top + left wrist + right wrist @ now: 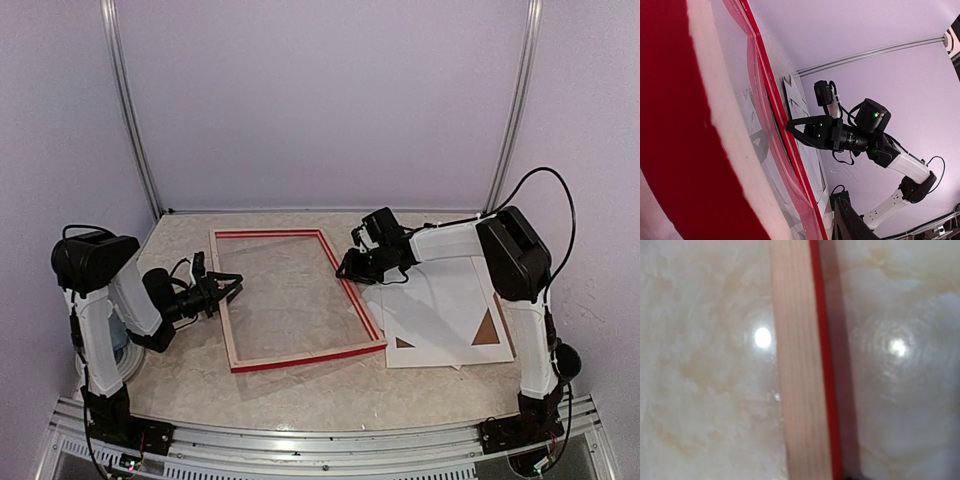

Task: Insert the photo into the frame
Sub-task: Adjust the frame body at the center of the board.

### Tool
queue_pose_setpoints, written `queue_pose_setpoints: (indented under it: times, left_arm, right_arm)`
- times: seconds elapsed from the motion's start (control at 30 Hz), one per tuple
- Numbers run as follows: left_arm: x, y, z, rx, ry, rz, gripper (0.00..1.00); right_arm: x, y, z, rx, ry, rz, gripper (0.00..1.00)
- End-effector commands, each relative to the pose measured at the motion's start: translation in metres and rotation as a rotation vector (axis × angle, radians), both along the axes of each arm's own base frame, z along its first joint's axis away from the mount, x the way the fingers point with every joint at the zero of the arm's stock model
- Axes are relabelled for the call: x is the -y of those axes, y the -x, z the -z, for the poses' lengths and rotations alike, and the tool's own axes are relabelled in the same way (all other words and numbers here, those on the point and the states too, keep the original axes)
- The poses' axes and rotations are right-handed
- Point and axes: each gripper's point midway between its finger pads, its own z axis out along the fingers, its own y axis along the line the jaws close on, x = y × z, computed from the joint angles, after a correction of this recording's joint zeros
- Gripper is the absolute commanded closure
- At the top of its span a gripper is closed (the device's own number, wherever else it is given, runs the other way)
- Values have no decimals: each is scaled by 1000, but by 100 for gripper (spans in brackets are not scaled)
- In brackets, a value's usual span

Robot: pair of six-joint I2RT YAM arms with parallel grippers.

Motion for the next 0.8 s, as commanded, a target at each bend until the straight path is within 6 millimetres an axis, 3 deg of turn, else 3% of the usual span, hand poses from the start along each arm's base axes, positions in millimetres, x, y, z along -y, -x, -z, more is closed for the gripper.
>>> queue_pose_setpoints:
  times: [0.0, 0.57, 0.77]
  left_arm:
    - [11, 14, -70, 343, 59, 48, 57]
    - [3, 11, -68, 333, 53, 14, 57]
    - [2, 11, -68, 334, 53, 12, 57]
  right_arm:
    - [0, 29, 30, -102, 80, -29, 61]
    - [29, 2, -2, 38, 242, 109, 49]
    - [20, -2, 14, -4, 234, 76, 50]
